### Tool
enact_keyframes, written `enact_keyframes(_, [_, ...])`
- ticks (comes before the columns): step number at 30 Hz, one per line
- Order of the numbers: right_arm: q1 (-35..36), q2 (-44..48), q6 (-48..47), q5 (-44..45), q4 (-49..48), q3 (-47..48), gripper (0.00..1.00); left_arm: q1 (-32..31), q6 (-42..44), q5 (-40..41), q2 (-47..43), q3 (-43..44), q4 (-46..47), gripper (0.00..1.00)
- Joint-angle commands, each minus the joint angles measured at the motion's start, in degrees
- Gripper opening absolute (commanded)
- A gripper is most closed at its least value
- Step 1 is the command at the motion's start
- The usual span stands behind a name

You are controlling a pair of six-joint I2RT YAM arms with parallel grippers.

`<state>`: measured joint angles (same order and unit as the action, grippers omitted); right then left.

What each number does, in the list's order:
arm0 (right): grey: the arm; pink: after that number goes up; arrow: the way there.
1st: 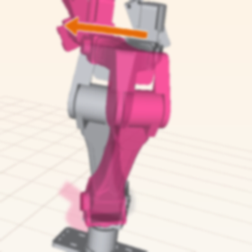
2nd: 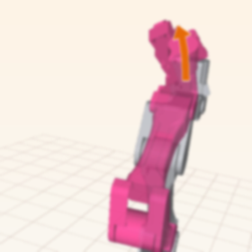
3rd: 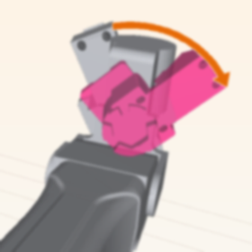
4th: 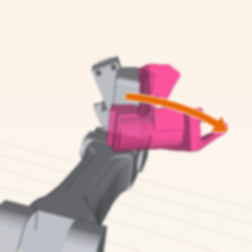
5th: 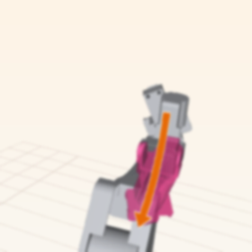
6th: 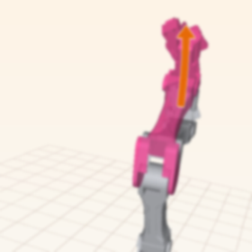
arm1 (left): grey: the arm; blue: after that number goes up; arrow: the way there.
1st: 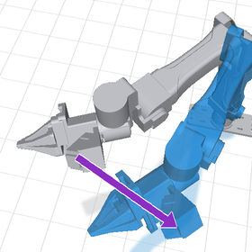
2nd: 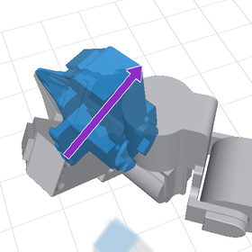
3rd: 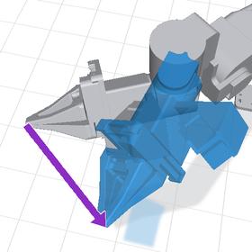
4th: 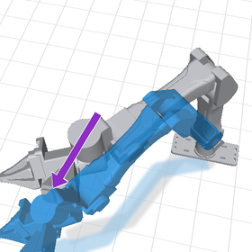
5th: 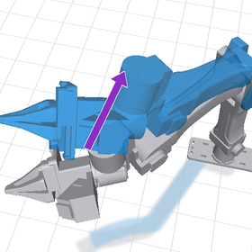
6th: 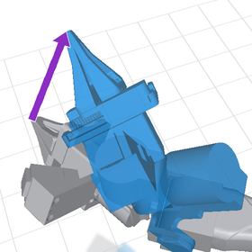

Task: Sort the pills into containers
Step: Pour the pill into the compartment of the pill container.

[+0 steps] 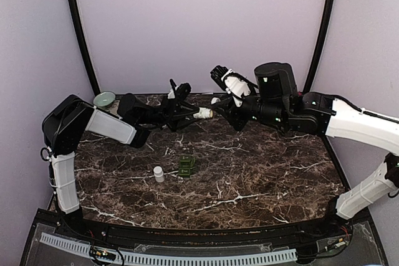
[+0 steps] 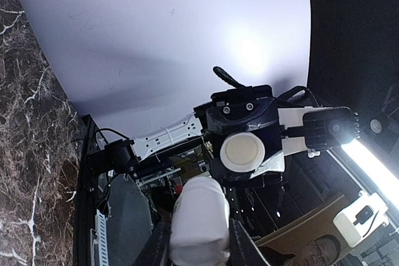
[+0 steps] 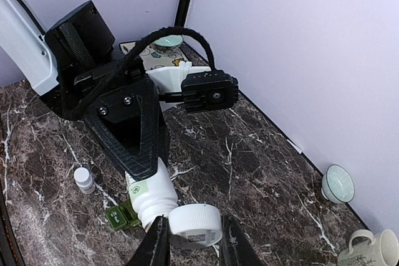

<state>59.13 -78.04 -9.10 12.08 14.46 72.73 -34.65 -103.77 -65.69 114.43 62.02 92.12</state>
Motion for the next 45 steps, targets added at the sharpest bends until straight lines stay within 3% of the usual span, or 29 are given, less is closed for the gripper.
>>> enact_keyframes(1, [0.5,1.5,1.1,1.1,-3.1,-0.5,0.15,0.5,0.5,-1.6,-1.0,1.2,7.6,0.0])
enact_keyframes(12, [0.4,0.5,3.6,0.9,-3.1,0.2,0.14,4.1,2.9,-4.4,-0.8,-3.9,7.6,0.0])
enact_keyframes(31, [0.5,-0.1,7.9,1.5,-0.7,2.0,0.14,10.7,12.5,-8.4,1.0,-19.9,7.6,0.0])
enact_keyframes(45, [0.5,-0.5,8.7,1.5,0.4,2.8,0.13,12.7,16.9,-9.9,4.4,-24.6,7.6,0.0])
